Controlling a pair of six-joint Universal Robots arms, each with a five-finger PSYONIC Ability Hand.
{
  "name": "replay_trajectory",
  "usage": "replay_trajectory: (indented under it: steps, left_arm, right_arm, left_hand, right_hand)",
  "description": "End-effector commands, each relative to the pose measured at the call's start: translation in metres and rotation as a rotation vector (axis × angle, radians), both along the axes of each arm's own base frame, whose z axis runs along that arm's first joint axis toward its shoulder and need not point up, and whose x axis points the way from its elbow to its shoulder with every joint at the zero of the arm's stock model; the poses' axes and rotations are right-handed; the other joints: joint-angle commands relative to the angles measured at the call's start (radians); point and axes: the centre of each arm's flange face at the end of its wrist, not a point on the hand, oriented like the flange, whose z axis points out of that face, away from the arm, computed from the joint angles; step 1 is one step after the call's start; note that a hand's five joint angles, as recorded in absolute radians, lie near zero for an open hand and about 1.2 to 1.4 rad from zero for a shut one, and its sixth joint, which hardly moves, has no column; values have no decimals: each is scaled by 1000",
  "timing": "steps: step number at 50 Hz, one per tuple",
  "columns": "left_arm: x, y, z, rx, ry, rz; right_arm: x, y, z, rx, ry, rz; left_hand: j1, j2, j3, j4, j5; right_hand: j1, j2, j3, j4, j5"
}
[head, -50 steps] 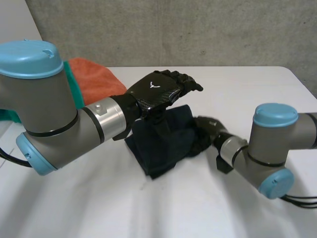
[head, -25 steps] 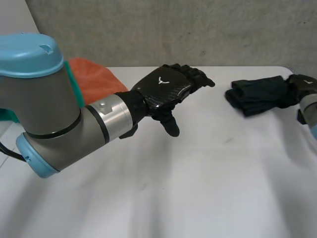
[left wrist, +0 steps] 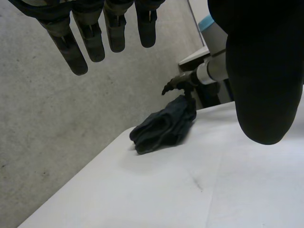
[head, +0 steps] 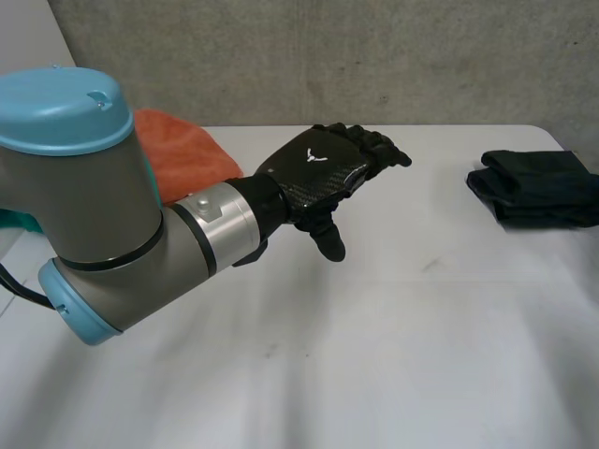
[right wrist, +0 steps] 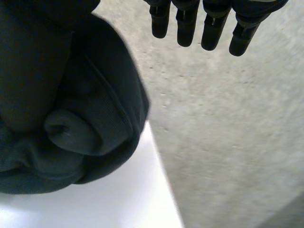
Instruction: Fold the laundry.
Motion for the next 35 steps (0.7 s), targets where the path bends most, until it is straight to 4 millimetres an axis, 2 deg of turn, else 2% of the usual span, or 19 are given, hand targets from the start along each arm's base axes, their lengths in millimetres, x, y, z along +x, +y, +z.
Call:
replay_trajectory:
  steps: [1,4,7,8,11,12,14,15,16,19,20,21,23,24,27,28,31,34,35]
  left_arm:
    - [5,-5,3,-12,0,56]
    - [12,-13,12,-40,11,121]
    - [26,-32,18,-70,28,210]
    - [39,-51,20,-94,38,287]
    - [63,-78,24,-145,45,391]
    - [78,-95,24,-177,37,446]
    - [96,-114,22,-222,17,508]
    - [105,-123,21,-245,2,535]
    - [123,-141,16,-292,-41,591]
    - [148,-170,-2,-346,-130,661]
    - [163,-187,-18,-376,-199,695]
    - [170,-195,-26,-392,-234,708]
    - [181,-209,-44,-419,-301,722]
    - [187,-222,-60,-451,-362,728]
    - [198,-240,-86,-470,-438,735]
    - [202,-248,-101,-465,-471,732]
    - [208,-259,-115,-456,-484,738]
    - [214,-268,-127,-447,-480,729]
    - [212,-269,-129,-448,-476,721]
  right_arm:
    - [5,21,44,-79,200,-19]
    - [15,42,70,-165,248,28]
    - [34,62,78,-204,299,109]
    - [56,78,79,-213,340,187]
    - [90,106,73,-196,408,320]
    - [108,126,69,-179,455,393]
    - [121,146,65,-161,507,457]
    - [129,165,62,-148,562,503]
    - [131,174,59,-136,588,521]
    - [136,202,50,-102,670,575]
    - [136,208,48,-89,682,584]
    - [137,214,46,-82,688,595]
    - [140,226,42,-62,682,615]
    - [142,230,42,-59,678,623]
    - [148,243,38,-40,645,651]
    - [148,245,38,-34,634,652]
    - [148,248,36,-15,594,653]
    - [147,248,35,-4,568,649]
    - [146,249,36,-2,560,645]
  left_hand:
    - [28,28,28,29,26]
    - [25,25,25,26,23]
    - [-16,-16,-16,-15,-18]
    - [-16,-16,-16,-15,-18]
    - [-13,-13,-13,-12,-15]
    - [-16,-16,-16,-15,-18]
    - [-16,-16,-16,-15,-18]
    - [-13,-13,-13,-12,-15]
    - [-13,-13,-13,-12,-15]
    - [-4,-4,-4,-3,-7]
    - [-4,-4,-4,-3,-7]
    - [-1,-1,-1,0,-4]
    - [-4,-4,-4,-3,-7]
    - [-4,-4,-4,-3,-7]
    - [-4,-4,-4,-3,-7]
    - [-4,-4,-4,-3,-7]
    - [2,2,2,3,-1]
    - [236,236,236,237,233]
    - [597,597,597,598,595]
  right_hand:
    - [-53,-38,-39,-38,-47]
    - [-53,-38,-39,-38,-47]
    - [-53,-38,-39,-38,-47]
    - [-53,-38,-39,-38,-47]
    - [-53,-38,-39,-38,-47]
    - [-53,-38,-39,-38,-47]
    - [-53,-38,-39,-38,-47]
    - [-53,-38,-39,-38,-47]
    - [-53,-38,-39,-38,-47]
    - [-53,-38,-39,-38,-47]
    - [-53,-38,-39,-38,-47]
    - [-53,-38,-39,-38,-47]
    - [-53,-38,-39,-38,-47]
    - [-53,-38,-39,-38,-47]
    - [-53,-38,-39,-38,-47]
    - [-53,-38,-39,-38,-47]
    - [-53,-38,-39,-38,-47]
    - [-53,-38,-39,-38,-47]
    - [-53,-38,-39,-38,-47]
